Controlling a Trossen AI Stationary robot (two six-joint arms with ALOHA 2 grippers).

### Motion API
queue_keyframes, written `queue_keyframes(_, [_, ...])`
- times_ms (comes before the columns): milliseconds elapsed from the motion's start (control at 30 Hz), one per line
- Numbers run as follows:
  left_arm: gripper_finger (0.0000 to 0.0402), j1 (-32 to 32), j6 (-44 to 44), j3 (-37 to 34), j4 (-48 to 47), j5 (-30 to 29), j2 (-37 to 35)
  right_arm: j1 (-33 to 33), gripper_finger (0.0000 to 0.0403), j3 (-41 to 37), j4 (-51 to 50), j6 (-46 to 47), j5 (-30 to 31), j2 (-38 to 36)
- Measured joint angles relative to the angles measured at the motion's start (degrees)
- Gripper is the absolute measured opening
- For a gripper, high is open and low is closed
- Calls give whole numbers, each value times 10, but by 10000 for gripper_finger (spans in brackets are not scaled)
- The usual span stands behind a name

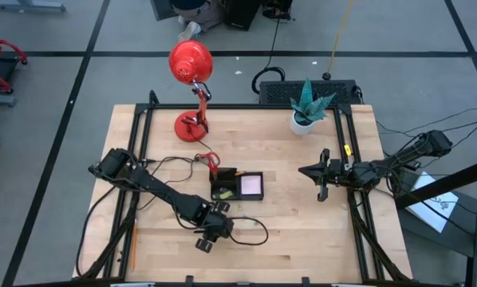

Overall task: Pick and place office supplies into organizer
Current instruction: Put the blue binder clip into the black desk organizer

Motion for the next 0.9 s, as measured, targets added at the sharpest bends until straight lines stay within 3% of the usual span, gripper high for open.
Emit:
queue_keyframes(600, [163,-10,-41,-43,59,-38,-2,0,4,0,0,0,0,0])
queue_keyframes(900, [162,-9,-42,-48,62,-30,-3,0,4,0,0,0,0,0])
